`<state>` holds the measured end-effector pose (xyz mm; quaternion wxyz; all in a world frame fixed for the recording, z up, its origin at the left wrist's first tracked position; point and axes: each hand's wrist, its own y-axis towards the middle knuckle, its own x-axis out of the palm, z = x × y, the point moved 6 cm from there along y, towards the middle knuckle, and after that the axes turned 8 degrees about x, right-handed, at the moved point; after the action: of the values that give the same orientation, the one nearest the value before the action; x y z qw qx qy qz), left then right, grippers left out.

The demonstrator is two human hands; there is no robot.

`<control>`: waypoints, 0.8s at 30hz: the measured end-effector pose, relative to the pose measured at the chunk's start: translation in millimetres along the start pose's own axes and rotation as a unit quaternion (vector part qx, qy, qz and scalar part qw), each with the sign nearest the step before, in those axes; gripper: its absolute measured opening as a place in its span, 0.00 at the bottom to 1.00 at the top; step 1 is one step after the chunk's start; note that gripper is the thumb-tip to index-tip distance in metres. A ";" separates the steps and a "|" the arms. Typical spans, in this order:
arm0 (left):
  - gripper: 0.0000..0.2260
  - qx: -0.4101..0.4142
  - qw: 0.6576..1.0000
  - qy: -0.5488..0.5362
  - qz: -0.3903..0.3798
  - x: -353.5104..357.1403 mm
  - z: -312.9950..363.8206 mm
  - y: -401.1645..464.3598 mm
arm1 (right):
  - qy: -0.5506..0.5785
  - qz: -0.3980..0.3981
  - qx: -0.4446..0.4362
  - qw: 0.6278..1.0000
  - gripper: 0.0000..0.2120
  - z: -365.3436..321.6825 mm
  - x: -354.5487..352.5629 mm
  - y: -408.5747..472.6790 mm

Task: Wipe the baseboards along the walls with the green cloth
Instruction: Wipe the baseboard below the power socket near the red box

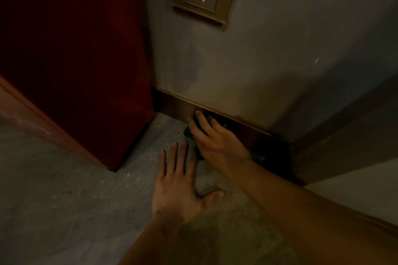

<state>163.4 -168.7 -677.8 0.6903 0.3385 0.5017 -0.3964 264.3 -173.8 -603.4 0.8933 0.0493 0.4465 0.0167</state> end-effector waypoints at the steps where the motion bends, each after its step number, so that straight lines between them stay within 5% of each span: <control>1: 0.52 0.000 1.000 0.001 -0.001 -0.2 0.1 -0.2 | -0.006 -0.025 -0.011 1.000 0.21 -0.3 5.0 -3.0; 6: 0.52 0.001 1.000 0.008 -0.003 -0.3 -0.1 -1.3 | -0.008 -0.080 -0.039 0.996 0.27 2.3 11.5 -5.1; 13: 0.51 -0.002 1.000 0.011 -0.002 0.5 -0.2 -1.2 | -0.081 -0.060 -0.097 0.990 0.20 3.7 12.1 -11.2; 24: 0.52 0.000 1.000 0.000 0.006 3.5 -1.7 -0.4 | -0.159 -0.123 -0.096 0.975 0.23 2.5 18.0 -31.4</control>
<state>163.0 -168.2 -681.7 0.6924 0.3415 0.4999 -0.3924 276.6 -203.9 -619.5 0.9485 -0.0903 0.2979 -0.0586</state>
